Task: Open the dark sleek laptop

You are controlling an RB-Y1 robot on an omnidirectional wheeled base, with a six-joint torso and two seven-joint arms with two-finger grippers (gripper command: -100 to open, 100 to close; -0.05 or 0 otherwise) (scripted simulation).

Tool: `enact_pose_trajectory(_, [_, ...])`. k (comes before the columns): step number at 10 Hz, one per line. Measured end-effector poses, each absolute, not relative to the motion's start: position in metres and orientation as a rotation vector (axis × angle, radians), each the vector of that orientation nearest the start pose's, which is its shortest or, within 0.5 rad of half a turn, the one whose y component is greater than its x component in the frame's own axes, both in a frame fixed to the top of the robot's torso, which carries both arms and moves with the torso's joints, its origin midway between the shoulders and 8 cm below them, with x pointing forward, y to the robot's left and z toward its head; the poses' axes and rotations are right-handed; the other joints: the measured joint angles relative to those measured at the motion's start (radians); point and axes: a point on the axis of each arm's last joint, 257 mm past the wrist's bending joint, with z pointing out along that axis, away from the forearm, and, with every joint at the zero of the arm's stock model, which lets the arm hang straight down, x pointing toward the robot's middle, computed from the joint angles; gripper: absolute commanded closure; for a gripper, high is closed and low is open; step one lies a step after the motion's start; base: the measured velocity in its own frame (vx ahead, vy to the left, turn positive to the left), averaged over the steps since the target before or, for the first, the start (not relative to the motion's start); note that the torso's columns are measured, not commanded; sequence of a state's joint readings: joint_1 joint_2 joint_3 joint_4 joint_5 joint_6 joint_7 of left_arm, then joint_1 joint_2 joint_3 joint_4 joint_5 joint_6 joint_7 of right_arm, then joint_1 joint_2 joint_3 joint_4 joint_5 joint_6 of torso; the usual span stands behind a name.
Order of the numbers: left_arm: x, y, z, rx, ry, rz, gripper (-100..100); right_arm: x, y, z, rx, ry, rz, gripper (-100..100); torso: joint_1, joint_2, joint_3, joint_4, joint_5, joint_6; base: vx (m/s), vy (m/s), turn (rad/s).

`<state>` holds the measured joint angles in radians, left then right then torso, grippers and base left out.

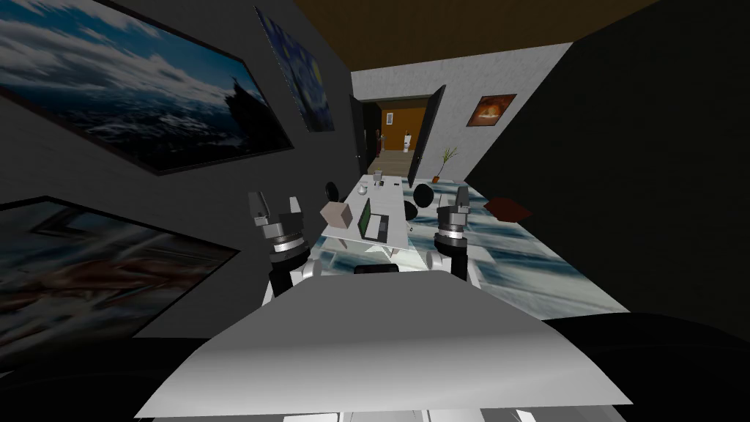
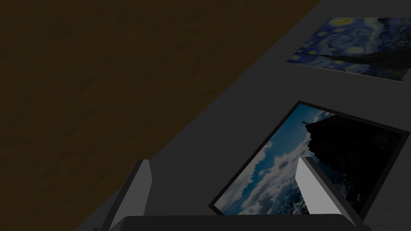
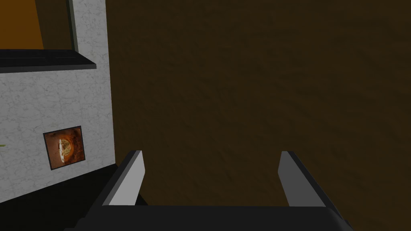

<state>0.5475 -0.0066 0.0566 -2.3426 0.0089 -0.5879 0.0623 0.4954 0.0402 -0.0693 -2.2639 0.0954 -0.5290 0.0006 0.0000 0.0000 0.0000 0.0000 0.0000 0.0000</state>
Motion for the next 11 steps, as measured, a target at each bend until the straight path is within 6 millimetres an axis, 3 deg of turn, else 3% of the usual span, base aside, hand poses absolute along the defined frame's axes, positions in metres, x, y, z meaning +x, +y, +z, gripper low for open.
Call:
enact_pose_trajectory(2, [0.3082, 0.2959, 0.0541, -0.587, 0.514, -1.316, 0, 0.3398, -0.2936, 0.024, 0.606, 0.624, 1.177, 0, 0.0, 0.104, -0.209, 0.105, 0.0, 0.0, 0.0, 0.0, 0.0])
enact_pose_trajectory(9, [0.3082, 0.2959, 0.0542, -0.587, 0.514, -1.316, 0, 0.3398, -0.2936, 0.0241, 0.605, 0.623, 1.177, 0, 0.0, 0.618, -1.234, 0.617, 0.0, 0.0, 0.0, 0.0, 0.0])
enact_pose_trajectory(10, [0.3082, 0.2959, 0.0542, -0.587, 0.514, -1.316, 0, 0.3398, -0.2936, 0.0241, 0.605, 0.623, 1.177, -100, 0.0, 0.691, -1.382, 0.691, 0.0, 0.0, -0.003, 0.024, 0.009])
enact_pose_trajectory(11, [0.3083, 0.2959, 0.054, -0.587, 0.514, -1.316, 0, 0.3421, -0.2921, 0.0214, 0.589, 0.653, 1.168, -100, 0.001, 0.726, -1.451, 0.724, 0.0, 0.0, -0.008, 0.055, 0.012])
